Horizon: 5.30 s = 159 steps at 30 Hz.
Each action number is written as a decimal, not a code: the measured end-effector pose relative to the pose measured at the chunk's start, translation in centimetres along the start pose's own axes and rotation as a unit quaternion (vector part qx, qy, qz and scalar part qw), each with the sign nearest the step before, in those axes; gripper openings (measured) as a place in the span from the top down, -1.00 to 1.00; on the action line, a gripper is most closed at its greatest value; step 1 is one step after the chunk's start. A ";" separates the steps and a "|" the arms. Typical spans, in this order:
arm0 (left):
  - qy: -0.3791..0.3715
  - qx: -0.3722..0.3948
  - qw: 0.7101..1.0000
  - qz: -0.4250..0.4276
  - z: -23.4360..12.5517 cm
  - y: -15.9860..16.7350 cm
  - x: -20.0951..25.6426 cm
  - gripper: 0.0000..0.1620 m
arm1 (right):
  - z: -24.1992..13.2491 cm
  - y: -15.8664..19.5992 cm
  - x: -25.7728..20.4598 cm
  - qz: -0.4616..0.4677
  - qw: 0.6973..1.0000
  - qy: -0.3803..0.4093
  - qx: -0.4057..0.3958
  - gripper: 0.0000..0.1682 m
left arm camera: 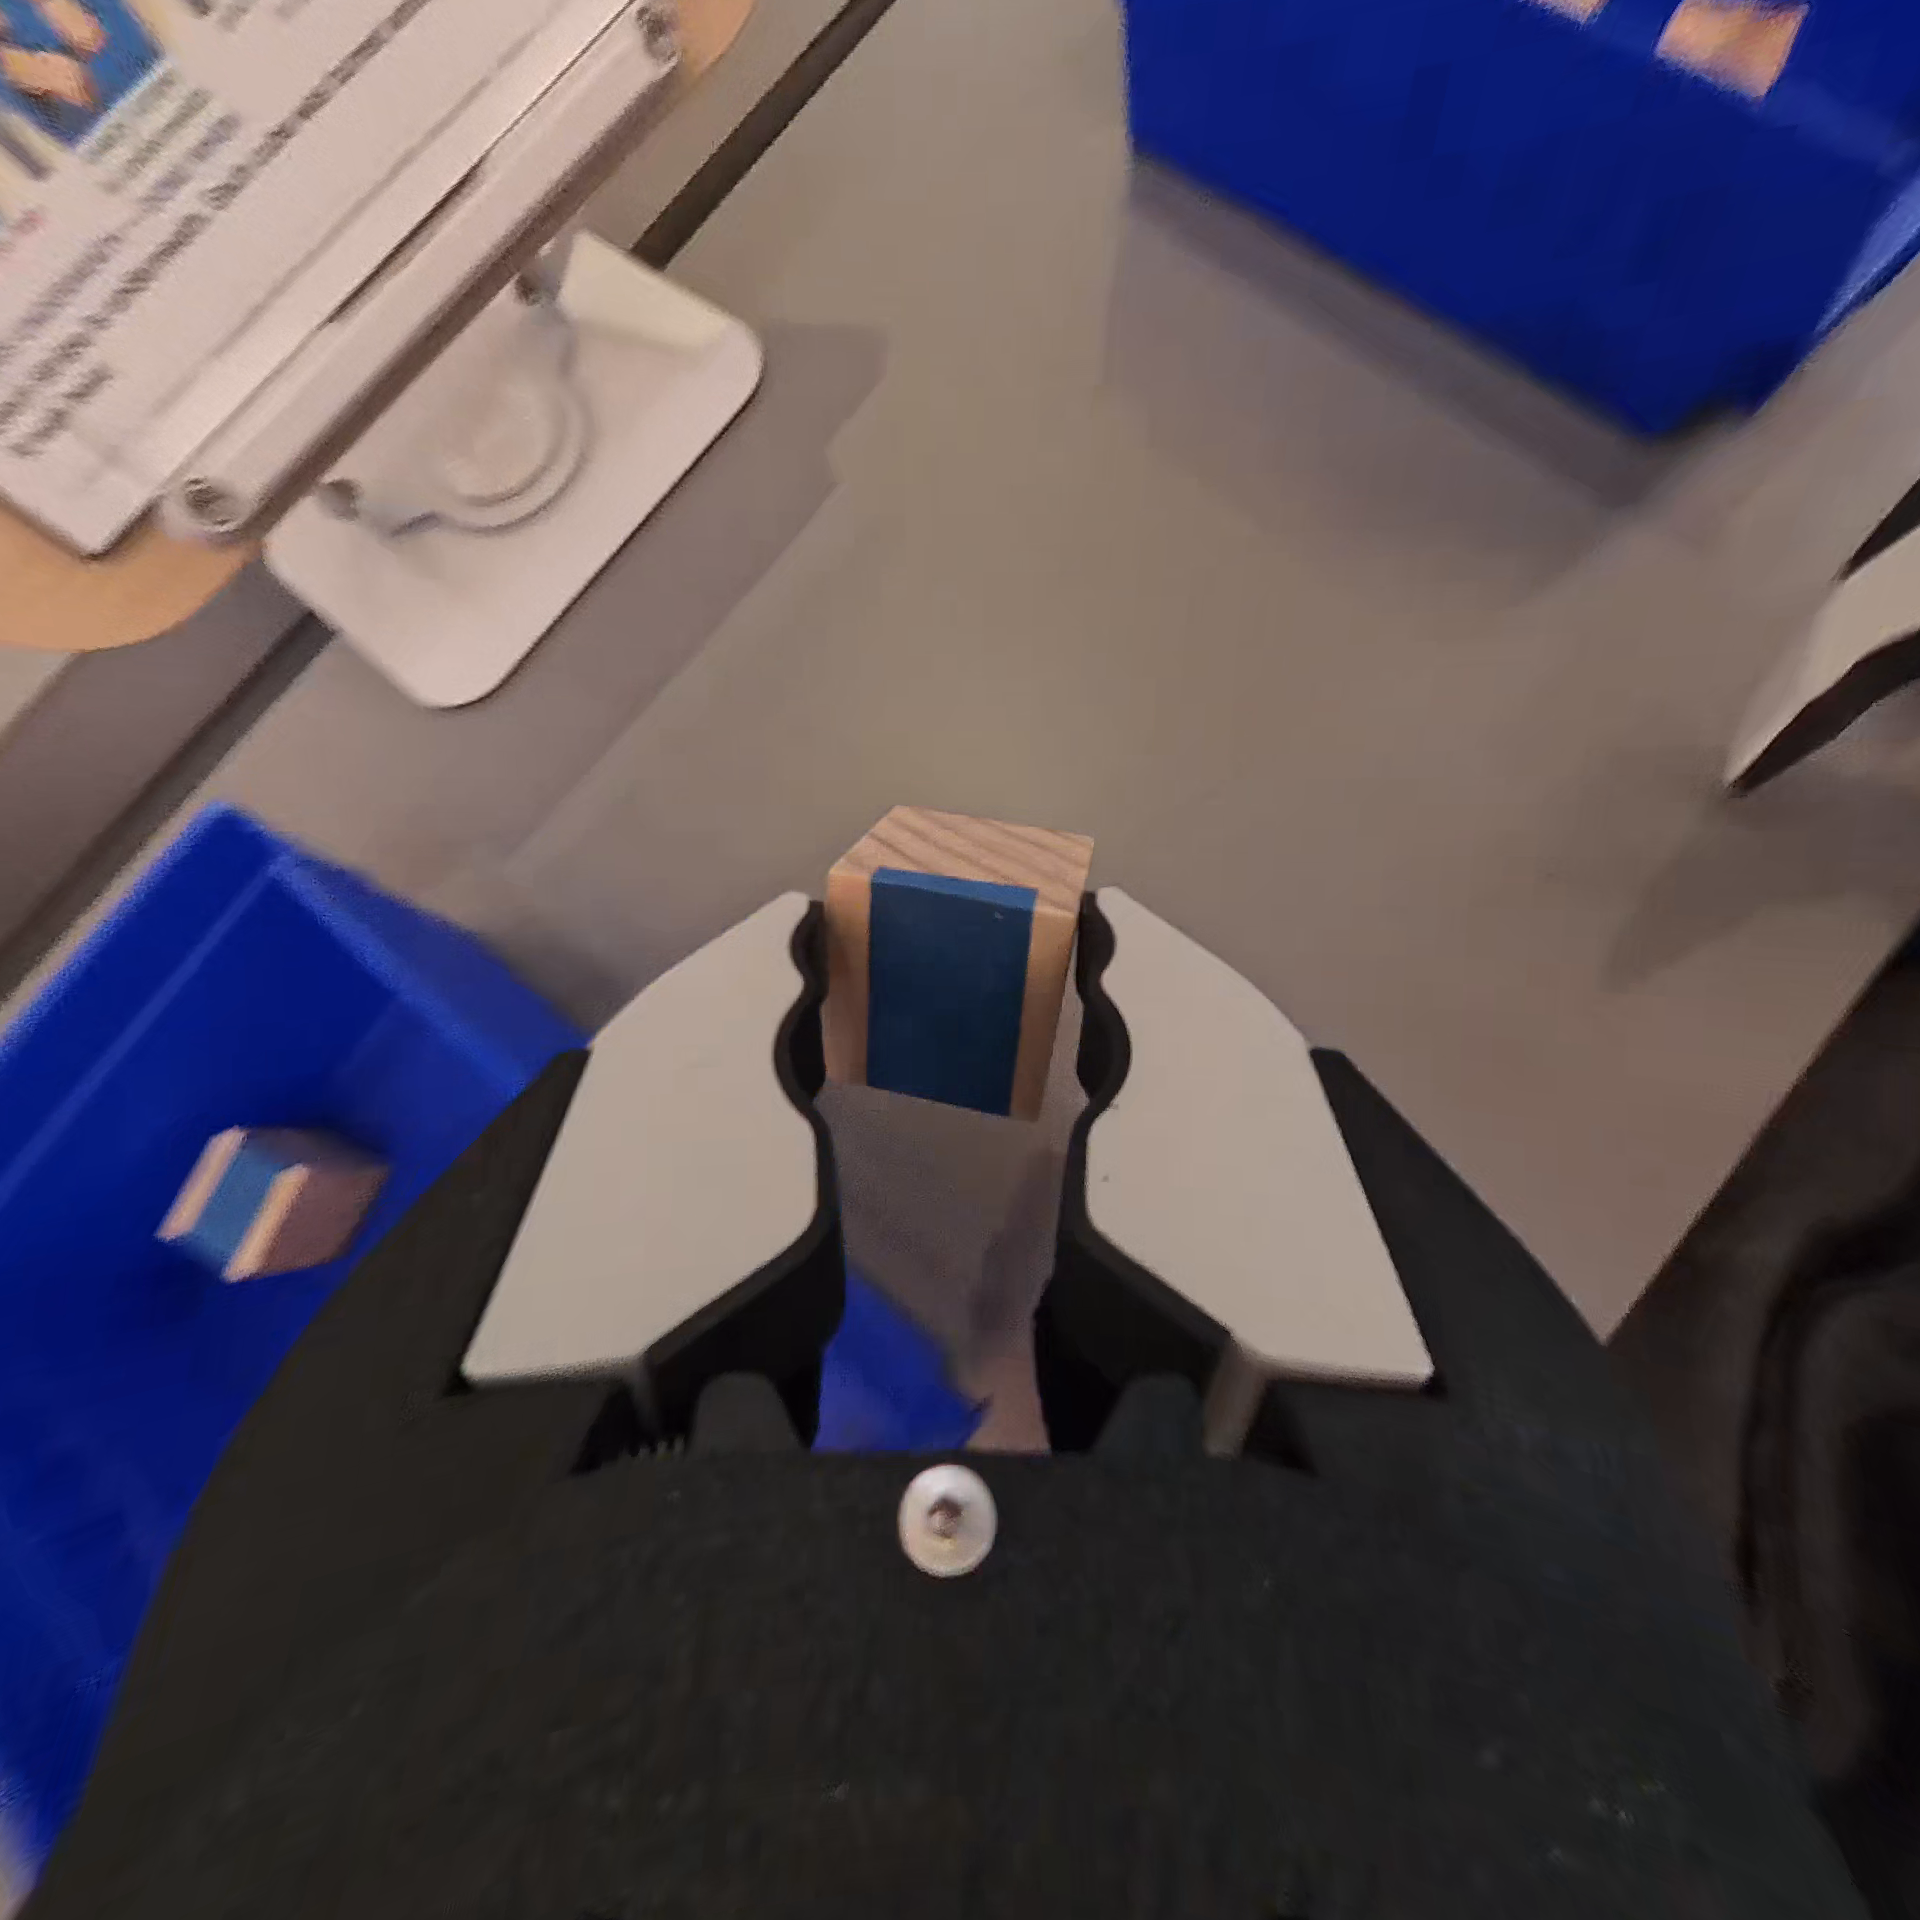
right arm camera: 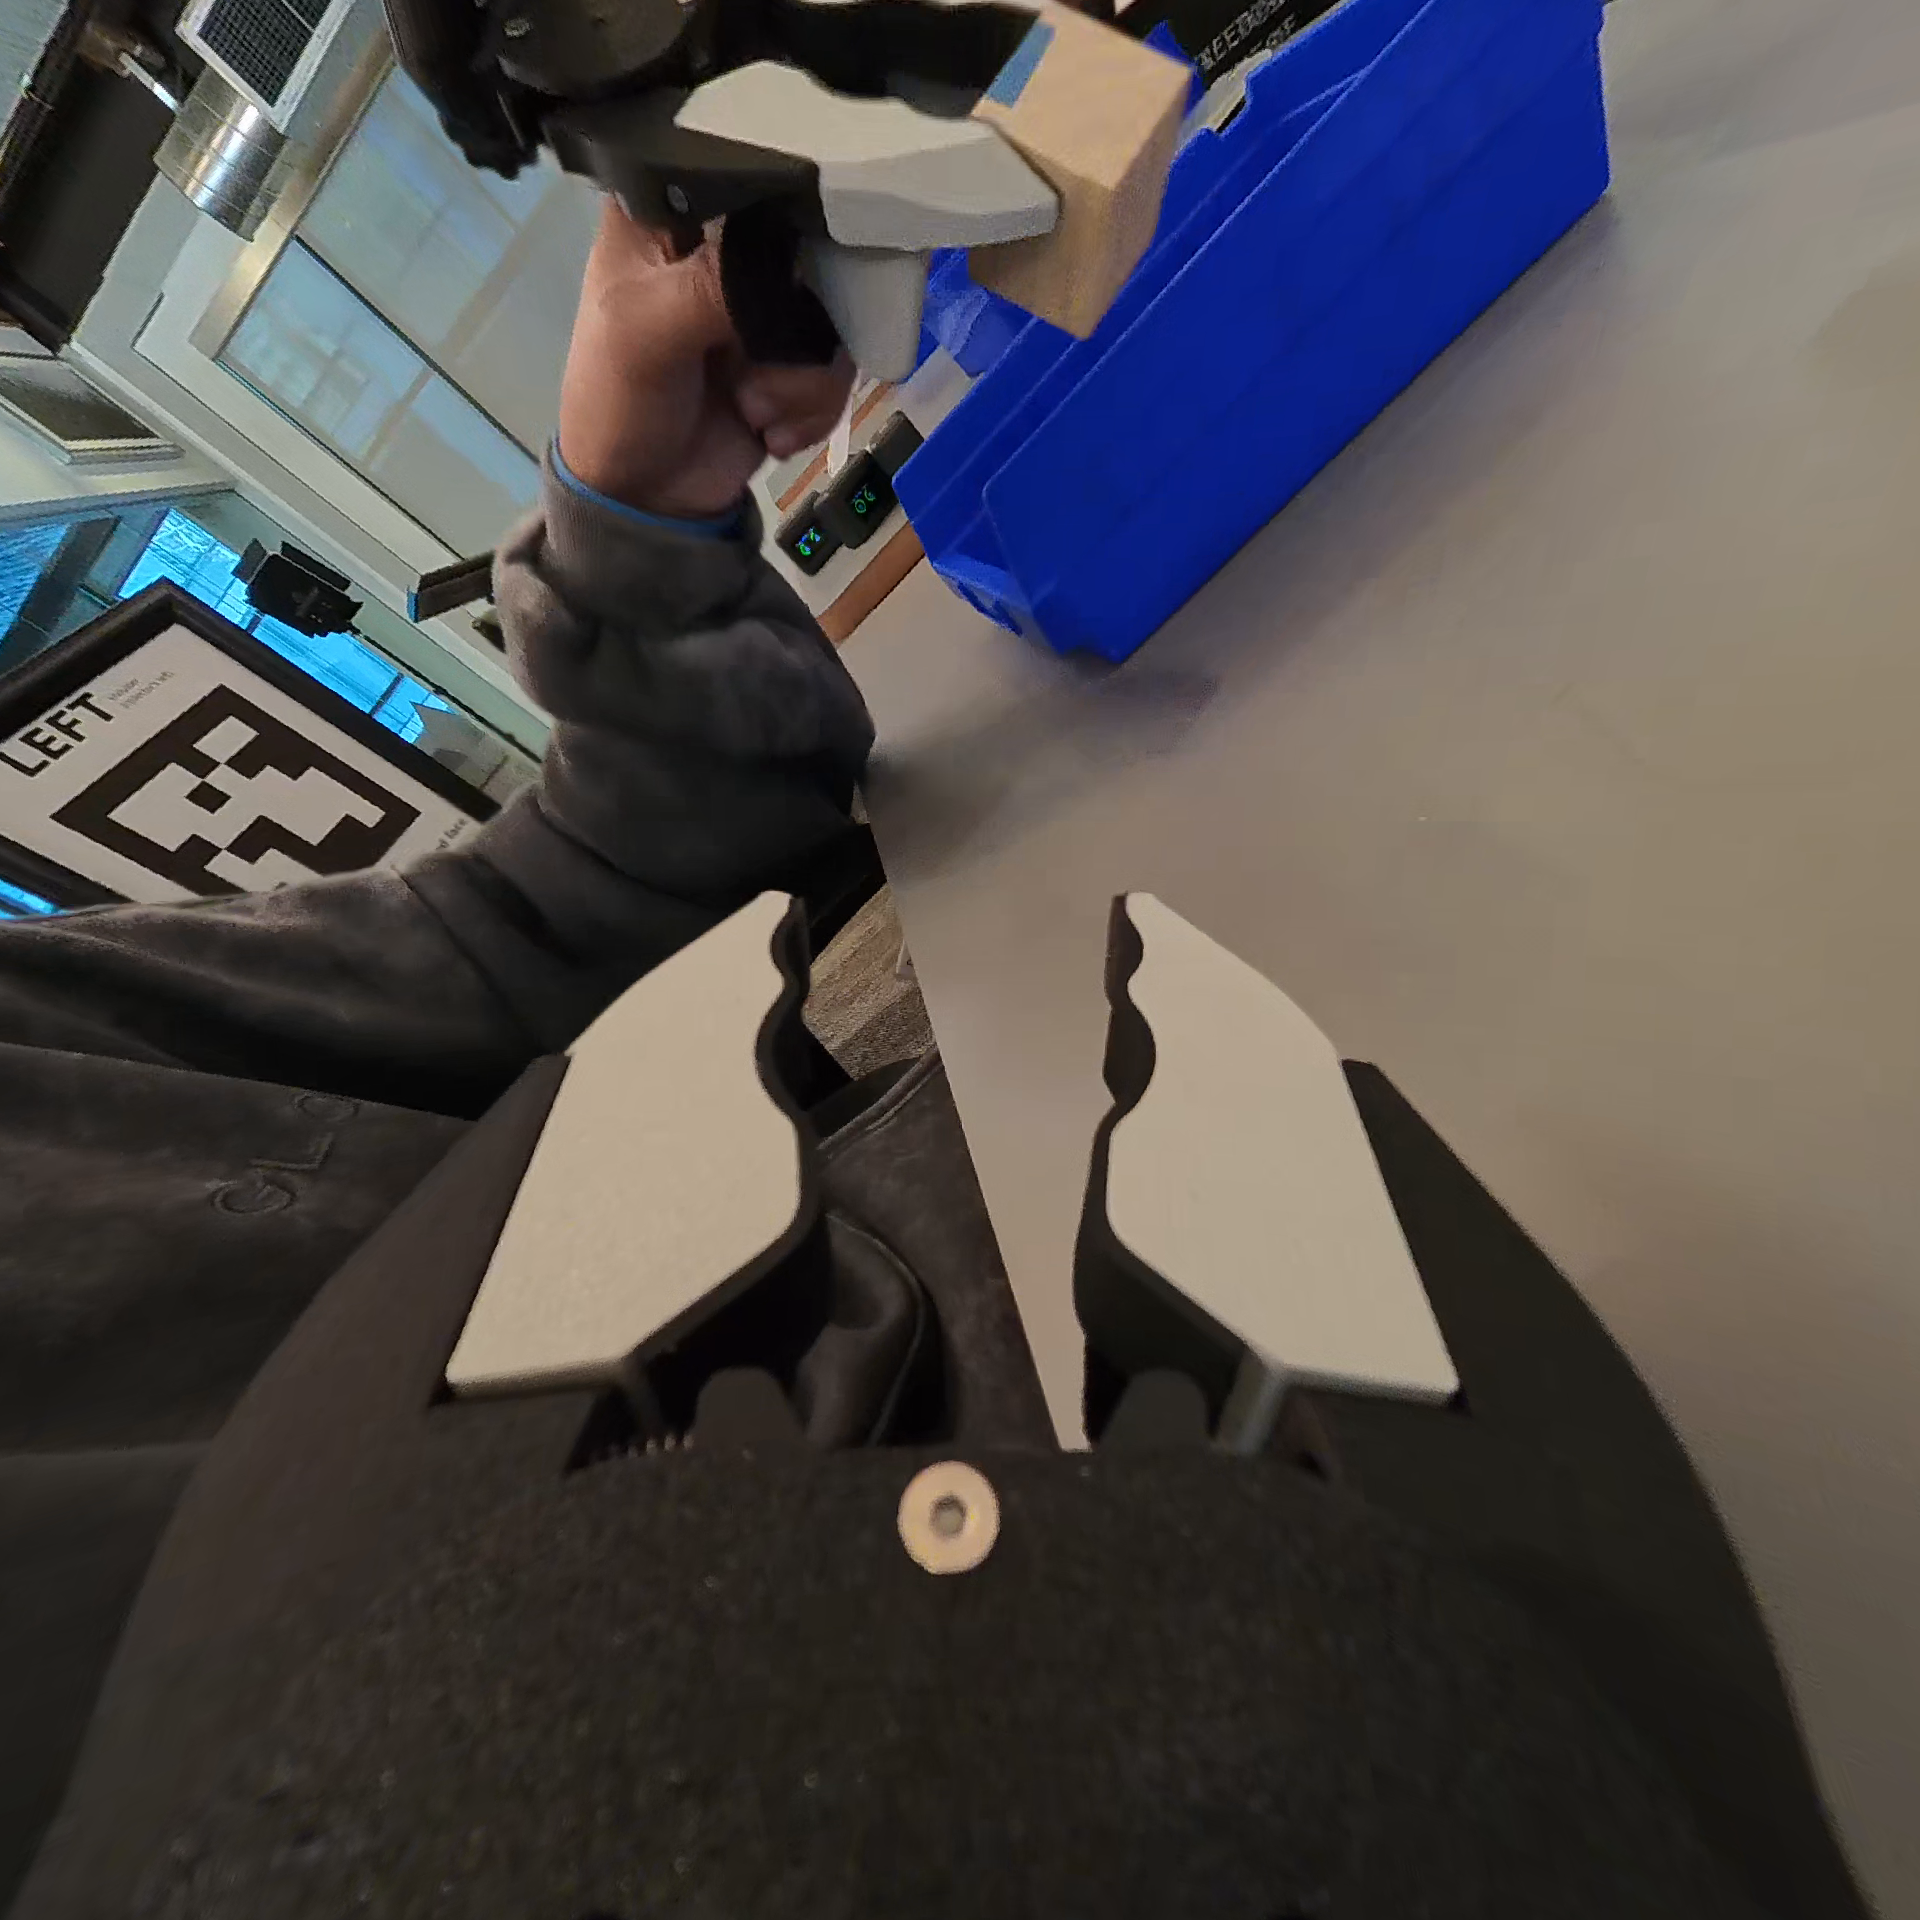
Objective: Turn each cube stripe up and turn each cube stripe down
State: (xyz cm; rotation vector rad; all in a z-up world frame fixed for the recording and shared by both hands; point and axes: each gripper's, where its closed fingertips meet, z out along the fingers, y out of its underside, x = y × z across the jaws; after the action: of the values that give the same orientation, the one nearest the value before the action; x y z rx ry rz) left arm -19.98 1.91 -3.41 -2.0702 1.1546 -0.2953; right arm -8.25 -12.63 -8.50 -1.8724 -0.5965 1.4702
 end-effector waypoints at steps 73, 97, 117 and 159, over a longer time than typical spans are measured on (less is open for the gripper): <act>0.371 0.096 0.908 -0.167 -1.5 4.6 14.7 0.16 | 1.6 -2.0 -3.1 -0.147 0.988 0.014 0.053 0.24; -0.162 -0.289 0.826 -0.457 8.5 18.3 -27.0 0.19 | 3.0 2.7 0.5 -0.150 0.981 0.093 -0.076 0.30; -0.009 -0.159 0.960 -0.229 4.2 2.7 -8.1 0.45 | 3.2 3.1 1.7 -0.114 0.985 0.099 -0.079 0.32; 0.408 0.186 0.848 -0.283 0.3 -4.3 7.3 0.07 | -3.9 -14.8 0.9 0.065 0.986 0.013 0.151 0.46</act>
State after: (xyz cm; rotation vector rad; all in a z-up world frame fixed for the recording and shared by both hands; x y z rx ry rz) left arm -12.96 -2.43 -1.66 -1.8981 0.7683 -1.6747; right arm -3.54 -2.96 2.45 -1.7134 -0.2245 1.5224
